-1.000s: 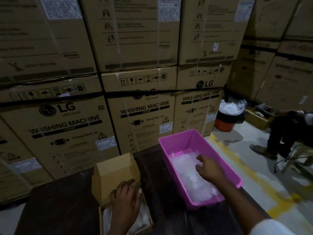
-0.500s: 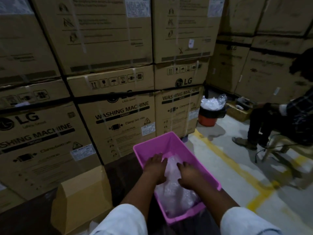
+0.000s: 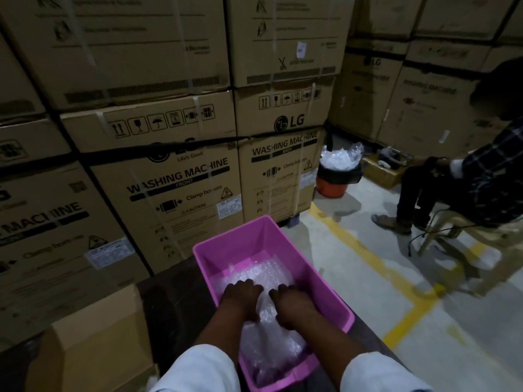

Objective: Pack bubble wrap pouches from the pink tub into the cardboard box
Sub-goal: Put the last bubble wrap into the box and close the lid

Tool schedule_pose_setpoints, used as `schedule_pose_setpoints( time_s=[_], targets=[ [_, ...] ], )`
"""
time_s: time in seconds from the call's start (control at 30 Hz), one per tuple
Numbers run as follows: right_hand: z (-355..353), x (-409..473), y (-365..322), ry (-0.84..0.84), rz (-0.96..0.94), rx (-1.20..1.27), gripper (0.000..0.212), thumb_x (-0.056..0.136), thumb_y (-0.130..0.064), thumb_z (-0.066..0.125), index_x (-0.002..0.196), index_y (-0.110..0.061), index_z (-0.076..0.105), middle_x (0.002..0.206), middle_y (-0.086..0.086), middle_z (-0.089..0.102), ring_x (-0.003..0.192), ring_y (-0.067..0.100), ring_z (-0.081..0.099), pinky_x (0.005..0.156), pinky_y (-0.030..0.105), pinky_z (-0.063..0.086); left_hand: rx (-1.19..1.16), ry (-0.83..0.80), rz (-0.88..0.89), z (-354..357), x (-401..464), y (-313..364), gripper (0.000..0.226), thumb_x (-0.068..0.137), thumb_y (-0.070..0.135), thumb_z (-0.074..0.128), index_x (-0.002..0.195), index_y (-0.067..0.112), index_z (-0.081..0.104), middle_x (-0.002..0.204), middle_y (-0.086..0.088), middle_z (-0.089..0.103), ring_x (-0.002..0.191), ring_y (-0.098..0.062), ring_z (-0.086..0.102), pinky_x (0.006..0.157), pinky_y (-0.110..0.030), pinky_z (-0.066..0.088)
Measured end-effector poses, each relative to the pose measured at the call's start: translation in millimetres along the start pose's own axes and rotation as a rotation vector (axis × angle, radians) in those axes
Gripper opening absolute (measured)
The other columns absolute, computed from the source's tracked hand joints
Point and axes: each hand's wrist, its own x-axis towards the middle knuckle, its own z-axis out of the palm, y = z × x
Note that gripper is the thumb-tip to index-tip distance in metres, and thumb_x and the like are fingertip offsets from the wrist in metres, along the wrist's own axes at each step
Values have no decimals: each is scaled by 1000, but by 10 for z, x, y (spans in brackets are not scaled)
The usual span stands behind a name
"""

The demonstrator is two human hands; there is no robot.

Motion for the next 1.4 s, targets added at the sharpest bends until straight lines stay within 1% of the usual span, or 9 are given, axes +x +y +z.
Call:
schedule_pose_setpoints(
  time_s=[0.2, 0.43, 0.6, 0.67, 0.77, 1.0, 1.17, 1.27, 1.4],
  targets=[
    [-75, 71, 42, 41, 27, 117, 33, 83, 0, 54, 114, -10, 55, 117, 13, 58, 103, 29, 60, 81, 33, 49, -334, 118, -62, -58, 21, -106, 35, 85, 25, 66, 120, 24, 60, 129, -3, 52, 117, -21, 52, 97, -30, 42],
    [-127, 90, 20, 103, 104, 469, 23, 84, -25, 57, 104, -13, 55, 115, 11, 54, 100, 29, 59, 78, 29, 45, -602, 159, -158, -130, 31, -165, 27, 76, 16, 71, 101, 23, 65, 116, -4, 63, 103, -19, 61, 86, -28, 48],
    [-354, 80, 103, 10, 158, 917, 21, 80, -21, 69, 75, -18, 49, 83, 6, 59, 75, 22, 56, 65, 26, 41, -700, 253, -131, -330, -59, -210, 13, 78, 18, 69, 80, 24, 58, 103, -4, 67, 96, -21, 62, 85, -30, 50],
    [-453, 59, 162, -38, 206, 1300, 18, 83, -24, 71, 78, -13, 57, 77, 11, 59, 68, 23, 57, 62, 30, 47, -728, 304, -71, -418, -112, -249, 23, 79, 14, 69, 76, 26, 51, 98, -3, 64, 91, -20, 58, 79, -27, 45],
    [-534, -4, 234, -79, 219, 1605, 35, 82, -28, 73, 107, -5, 65, 101, 24, 69, 85, 35, 65, 71, 42, 52, -766, 312, -16, -511, -223, -330, 25, 78, 7, 72, 82, 23, 53, 97, 1, 58, 92, -16, 53, 73, -22, 38],
    [-814, -206, 280, 146, 69, 1484, 44, 78, 6, 72, 119, -3, 60, 104, 14, 70, 84, 25, 69, 70, 32, 57, -969, 197, -114, -756, -578, -446, 79, 76, 1, 76, 143, 18, 38, 134, -12, 50, 117, -25, 52, 92, -29, 46],
    [-993, -406, 353, 87, -168, 1713, 58, 71, 7, 70, 127, -2, 56, 116, 21, 67, 103, 35, 65, 92, 45, 52, -1152, 52, -35, -1008, -965, -536, 52, 81, 11, 73, 128, 21, 52, 118, 3, 55, 111, -20, 54, 95, -28, 46],
    [-1190, -533, 382, 66, -266, 1750, 64, 70, 10, 63, 131, -7, 52, 121, 20, 64, 104, 33, 62, 96, 47, 47, -1475, -6, 48, -1187, -1242, -497, 13, 92, 25, 60, 104, 23, 58, 93, 5, 58, 79, -9, 53, 64, -18, 49],
    [-1523, -736, 326, 51, -327, 1540, 64, 81, 16, 57, 134, -19, 51, 125, 16, 59, 96, 29, 55, 90, 43, 46, -1547, 72, 103, -1434, -1449, -522, 41, 87, 47, 58, 106, 11, 61, 78, 5, 62, 72, -12, 47, 65, -25, 39]
  ],
)
